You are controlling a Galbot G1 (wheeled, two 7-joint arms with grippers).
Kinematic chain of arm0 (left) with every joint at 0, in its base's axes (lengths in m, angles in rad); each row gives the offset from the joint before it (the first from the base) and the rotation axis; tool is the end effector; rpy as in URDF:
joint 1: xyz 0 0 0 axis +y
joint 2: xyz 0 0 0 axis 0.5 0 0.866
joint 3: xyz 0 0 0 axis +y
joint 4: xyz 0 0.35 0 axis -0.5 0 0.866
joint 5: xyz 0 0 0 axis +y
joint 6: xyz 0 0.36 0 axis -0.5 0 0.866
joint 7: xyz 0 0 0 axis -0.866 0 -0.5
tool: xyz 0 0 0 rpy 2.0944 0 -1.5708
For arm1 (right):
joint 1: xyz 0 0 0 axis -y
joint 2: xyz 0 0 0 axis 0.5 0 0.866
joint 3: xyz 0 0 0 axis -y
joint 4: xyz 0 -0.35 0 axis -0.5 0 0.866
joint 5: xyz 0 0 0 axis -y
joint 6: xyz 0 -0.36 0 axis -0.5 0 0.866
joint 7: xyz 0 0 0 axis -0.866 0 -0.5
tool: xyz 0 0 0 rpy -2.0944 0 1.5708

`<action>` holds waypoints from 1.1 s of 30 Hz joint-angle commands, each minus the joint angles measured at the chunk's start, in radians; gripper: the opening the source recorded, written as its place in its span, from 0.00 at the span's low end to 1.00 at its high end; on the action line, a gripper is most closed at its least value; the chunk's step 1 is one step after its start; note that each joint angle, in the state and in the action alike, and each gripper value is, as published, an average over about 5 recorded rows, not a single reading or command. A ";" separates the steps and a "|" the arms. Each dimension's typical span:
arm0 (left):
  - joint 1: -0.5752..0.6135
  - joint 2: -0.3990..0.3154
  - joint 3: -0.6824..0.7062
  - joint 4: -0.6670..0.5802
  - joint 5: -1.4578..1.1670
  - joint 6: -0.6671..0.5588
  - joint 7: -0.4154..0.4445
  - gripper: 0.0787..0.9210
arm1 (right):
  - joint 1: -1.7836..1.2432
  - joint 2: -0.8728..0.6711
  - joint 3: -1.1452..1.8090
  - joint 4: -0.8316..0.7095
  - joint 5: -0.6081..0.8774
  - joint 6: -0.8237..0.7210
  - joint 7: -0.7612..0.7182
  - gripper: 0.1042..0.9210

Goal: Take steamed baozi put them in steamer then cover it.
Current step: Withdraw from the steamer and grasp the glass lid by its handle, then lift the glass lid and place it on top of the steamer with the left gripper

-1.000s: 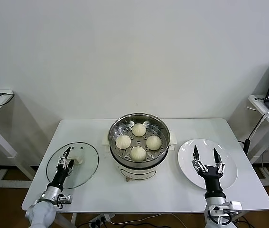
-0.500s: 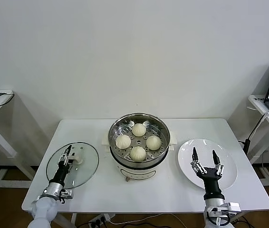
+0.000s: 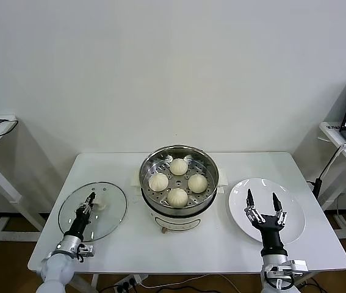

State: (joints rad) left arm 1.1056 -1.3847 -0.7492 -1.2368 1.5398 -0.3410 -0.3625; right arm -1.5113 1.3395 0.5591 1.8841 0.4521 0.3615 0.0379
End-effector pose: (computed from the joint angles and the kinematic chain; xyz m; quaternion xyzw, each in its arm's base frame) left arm 0.3049 0.1614 -0.4644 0.0379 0.6909 0.7215 0.0259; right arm 0.2031 -0.0666 -0.3588 0.0285 0.9881 0.1134 0.1002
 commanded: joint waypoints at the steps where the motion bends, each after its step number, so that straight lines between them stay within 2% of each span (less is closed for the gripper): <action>1: 0.034 0.005 -0.009 -0.120 -0.020 0.005 0.014 0.15 | 0.004 0.000 -0.002 -0.002 0.000 0.001 0.001 0.88; 4: 0.074 0.016 -0.017 -0.218 -0.052 0.023 0.037 0.13 | 0.006 0.000 -0.005 -0.003 0.000 0.001 0.002 0.88; 8: 0.155 0.049 -0.032 -0.410 -0.151 0.090 0.104 0.13 | 0.009 0.001 -0.009 0.000 0.002 0.000 0.002 0.88; 15: 0.330 0.162 0.006 -0.792 -0.400 0.363 0.311 0.13 | 0.010 -0.007 -0.002 0.016 0.011 -0.003 0.003 0.88; 19: 0.366 0.227 0.087 -0.949 -0.414 0.497 0.411 0.13 | 0.011 -0.011 0.002 0.014 0.015 -0.001 0.003 0.88; 25: 0.293 0.276 0.294 -1.012 -0.378 0.654 0.512 0.13 | 0.006 -0.004 0.005 0.014 0.015 0.005 0.002 0.88; 33: 0.084 0.280 0.537 -0.974 -0.288 0.793 0.608 0.13 | 0.004 0.006 0.019 0.017 0.011 0.004 0.002 0.88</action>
State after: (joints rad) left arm 1.3407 -1.1569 -0.5162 -2.0818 1.2259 0.1962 0.0730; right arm -1.5069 1.3406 0.5735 1.8993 0.4649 0.3650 0.0401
